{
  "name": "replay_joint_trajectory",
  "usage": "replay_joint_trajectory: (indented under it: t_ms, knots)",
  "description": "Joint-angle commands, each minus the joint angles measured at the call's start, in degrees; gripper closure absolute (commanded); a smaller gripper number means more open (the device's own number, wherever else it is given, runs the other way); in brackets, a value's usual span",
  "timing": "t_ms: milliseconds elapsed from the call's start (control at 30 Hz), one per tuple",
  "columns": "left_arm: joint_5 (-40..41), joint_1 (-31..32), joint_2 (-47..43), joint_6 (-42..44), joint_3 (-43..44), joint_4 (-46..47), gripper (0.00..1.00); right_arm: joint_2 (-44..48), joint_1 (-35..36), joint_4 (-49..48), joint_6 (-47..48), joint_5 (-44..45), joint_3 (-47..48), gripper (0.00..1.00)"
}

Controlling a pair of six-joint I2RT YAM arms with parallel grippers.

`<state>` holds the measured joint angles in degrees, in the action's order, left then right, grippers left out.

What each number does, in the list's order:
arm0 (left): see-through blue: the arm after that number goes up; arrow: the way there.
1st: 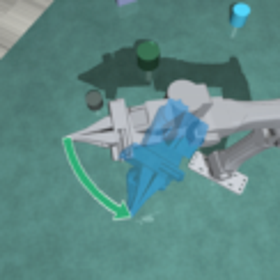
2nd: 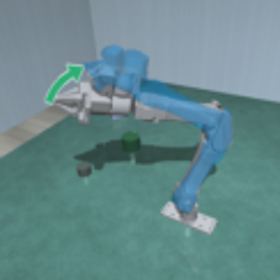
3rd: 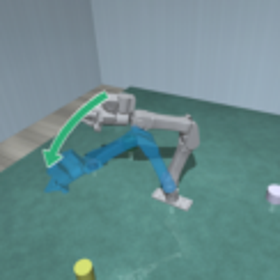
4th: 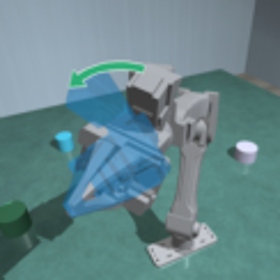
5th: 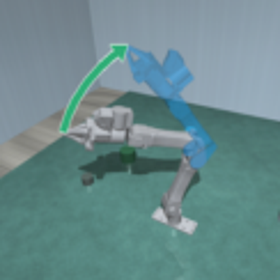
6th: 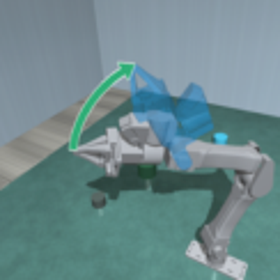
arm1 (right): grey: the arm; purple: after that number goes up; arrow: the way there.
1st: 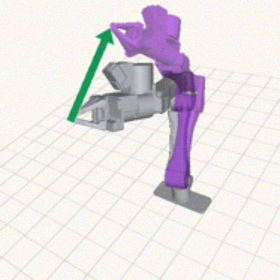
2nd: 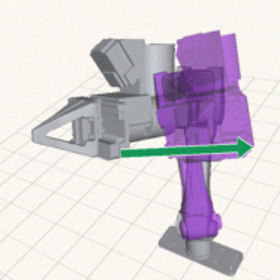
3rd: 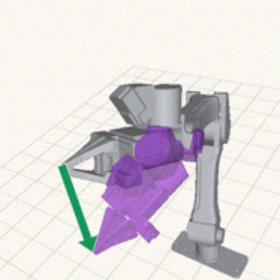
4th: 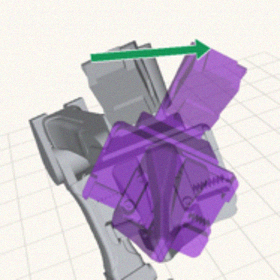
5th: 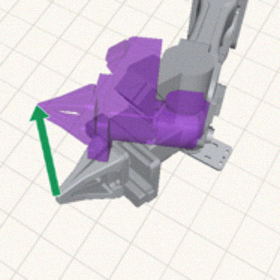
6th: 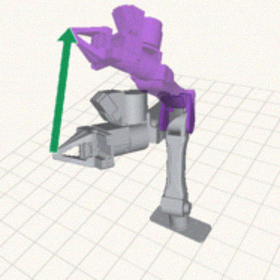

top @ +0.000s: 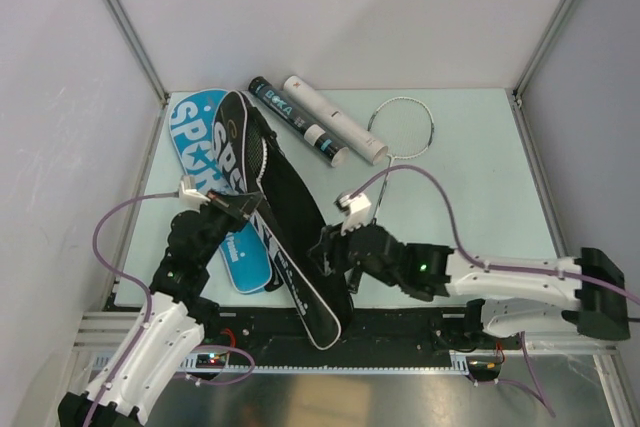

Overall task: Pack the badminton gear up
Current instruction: Place the racket in the racket bag.

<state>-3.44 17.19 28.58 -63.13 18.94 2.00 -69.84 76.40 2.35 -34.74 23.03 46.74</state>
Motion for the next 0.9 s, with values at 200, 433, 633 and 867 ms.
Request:
replay_joint_trajectory:
  t_ms: [200,433,633,867]
  knots:
    - [-1.08,-0.02,-2.99,3.78,4.14,1.63,1.00,11.25,-14.94,12.86,-0.56,-11.65,1.90,0.45]
    - [-3.42,-0.06,-2.26,6.78,4.59,0.29,1.00,16.41,-29.25,14.53,-15.21,-7.09,-7.01,0.44]
    - [-5.30,-0.14,-4.04,11.26,5.10,-3.12,1.00,16.41,-39.55,16.45,-27.01,-11.10,-13.22,0.50]
    - [-8.26,-0.09,-5.78,15.26,5.13,-4.45,1.00,8.27,-37.57,18.90,-31.82,-10.24,-11.04,0.42]
